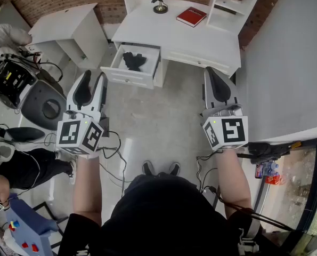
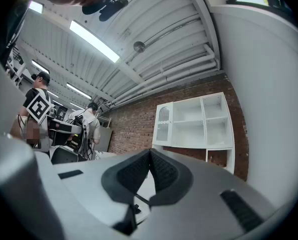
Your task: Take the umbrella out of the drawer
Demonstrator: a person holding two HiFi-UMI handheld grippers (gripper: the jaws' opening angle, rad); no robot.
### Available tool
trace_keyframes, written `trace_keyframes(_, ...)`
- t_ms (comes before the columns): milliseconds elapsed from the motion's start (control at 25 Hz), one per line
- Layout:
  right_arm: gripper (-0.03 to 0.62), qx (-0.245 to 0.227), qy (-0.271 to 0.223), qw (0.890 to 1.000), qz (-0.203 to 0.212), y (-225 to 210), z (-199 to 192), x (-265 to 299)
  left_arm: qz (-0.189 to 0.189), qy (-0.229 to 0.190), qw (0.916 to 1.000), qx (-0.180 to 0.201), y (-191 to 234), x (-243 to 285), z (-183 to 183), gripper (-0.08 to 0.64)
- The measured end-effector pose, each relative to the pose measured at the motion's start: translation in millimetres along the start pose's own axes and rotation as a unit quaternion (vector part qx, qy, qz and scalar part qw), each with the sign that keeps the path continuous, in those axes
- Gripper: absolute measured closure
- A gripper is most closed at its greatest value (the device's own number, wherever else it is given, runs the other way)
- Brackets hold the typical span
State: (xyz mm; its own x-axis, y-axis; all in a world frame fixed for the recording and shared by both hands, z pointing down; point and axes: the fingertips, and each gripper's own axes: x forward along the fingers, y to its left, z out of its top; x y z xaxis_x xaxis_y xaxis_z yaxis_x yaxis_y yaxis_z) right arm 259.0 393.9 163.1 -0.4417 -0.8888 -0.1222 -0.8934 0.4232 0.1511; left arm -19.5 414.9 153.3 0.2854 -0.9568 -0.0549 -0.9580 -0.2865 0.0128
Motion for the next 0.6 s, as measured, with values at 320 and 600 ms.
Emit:
trace_keyframes(320, 0.594, -0.001, -0.004, 1.000, 0.004, -8.7, 0.0, -13.7, 0.001, 0.001, 1.0000, 0.002, -16.6, -2.3, -1.2, 0.385)
trace_keyframes(600, 0.587, 0.027, -0.021, 0.999, 0.010, -26.3, -1.3, -19.6, 0.007, 0.005, 1.0000, 0.003, -30.7, 1.9, -1.1, 0.385)
